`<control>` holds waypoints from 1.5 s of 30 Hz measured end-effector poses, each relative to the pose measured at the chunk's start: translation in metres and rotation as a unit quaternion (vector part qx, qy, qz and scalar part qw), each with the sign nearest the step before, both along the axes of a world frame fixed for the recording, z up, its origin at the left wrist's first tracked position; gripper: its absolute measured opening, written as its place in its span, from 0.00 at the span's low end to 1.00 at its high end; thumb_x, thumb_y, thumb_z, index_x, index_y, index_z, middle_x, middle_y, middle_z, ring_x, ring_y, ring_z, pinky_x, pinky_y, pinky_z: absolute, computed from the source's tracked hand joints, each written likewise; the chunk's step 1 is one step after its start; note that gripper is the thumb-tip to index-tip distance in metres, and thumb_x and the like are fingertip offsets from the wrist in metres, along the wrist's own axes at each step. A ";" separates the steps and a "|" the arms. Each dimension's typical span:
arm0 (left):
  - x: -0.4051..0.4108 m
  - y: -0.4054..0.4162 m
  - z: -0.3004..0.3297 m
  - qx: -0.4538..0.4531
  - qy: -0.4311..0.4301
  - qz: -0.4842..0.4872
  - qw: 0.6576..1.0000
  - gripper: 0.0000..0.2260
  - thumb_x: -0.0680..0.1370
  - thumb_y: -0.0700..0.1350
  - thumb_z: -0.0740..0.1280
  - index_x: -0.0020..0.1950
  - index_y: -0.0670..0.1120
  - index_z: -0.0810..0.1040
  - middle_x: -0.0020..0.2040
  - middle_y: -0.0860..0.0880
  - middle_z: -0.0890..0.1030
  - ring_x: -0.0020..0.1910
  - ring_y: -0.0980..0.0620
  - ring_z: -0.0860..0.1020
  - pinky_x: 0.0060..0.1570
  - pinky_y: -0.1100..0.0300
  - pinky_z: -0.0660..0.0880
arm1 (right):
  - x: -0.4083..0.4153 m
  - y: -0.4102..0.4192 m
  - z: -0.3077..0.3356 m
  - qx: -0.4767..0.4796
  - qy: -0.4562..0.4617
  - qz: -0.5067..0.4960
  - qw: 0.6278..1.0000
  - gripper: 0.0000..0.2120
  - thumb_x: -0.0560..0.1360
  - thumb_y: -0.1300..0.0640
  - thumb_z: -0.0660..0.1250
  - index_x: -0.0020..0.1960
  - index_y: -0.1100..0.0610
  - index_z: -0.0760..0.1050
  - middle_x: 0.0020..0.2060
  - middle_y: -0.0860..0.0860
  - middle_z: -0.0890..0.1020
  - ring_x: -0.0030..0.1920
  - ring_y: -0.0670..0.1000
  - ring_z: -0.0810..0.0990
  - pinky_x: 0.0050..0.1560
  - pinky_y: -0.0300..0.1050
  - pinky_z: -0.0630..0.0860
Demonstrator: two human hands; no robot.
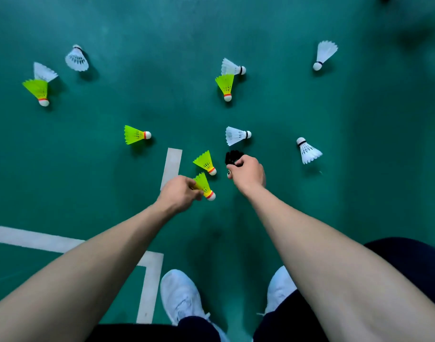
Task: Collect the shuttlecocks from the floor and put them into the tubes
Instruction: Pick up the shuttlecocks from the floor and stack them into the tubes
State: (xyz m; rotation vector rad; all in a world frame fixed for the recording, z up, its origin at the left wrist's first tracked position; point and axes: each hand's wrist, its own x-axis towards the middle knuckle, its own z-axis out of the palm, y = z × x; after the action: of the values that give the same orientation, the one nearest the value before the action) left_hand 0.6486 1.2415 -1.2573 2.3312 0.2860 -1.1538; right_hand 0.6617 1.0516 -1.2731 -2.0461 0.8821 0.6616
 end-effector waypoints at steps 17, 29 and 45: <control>0.011 -0.073 0.637 -0.124 -0.116 -0.156 0.973 0.16 0.80 0.44 0.66 0.42 0.65 0.83 0.34 0.61 0.82 0.27 0.55 0.75 0.27 0.67 0.69 | -0.124 -0.065 0.590 0.073 -0.090 -0.274 0.955 0.08 0.75 0.48 0.75 0.51 0.51 0.87 0.44 0.46 0.87 0.45 0.50 0.82 0.42 0.41 0.72; -0.041 -0.325 0.758 -0.187 -0.176 -0.413 0.874 0.12 0.82 0.43 0.64 0.55 0.58 0.84 0.32 0.55 0.82 0.23 0.59 0.72 0.23 0.69 0.66 | -0.343 -0.187 0.683 -0.058 -0.176 -0.595 0.782 0.13 0.80 0.50 0.70 0.60 0.55 0.85 0.51 0.46 0.87 0.52 0.48 0.83 0.54 0.43 0.76; -0.199 -0.523 0.613 -0.043 -0.084 -0.555 0.827 0.22 0.78 0.41 0.61 0.71 0.51 0.76 0.62 0.40 0.81 0.56 0.37 0.80 0.55 0.50 0.79 | -0.492 -0.341 0.623 -0.108 -0.051 -0.571 0.812 0.18 0.81 0.58 0.67 0.70 0.50 0.79 0.59 0.56 0.85 0.47 0.50 0.76 0.58 0.54 0.78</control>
State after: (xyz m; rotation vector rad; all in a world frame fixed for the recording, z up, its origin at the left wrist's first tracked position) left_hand 0.4494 0.7184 -0.6439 2.4587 -1.3311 -1.3242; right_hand 0.1696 0.7107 -0.6500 -1.2986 1.8997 -0.2371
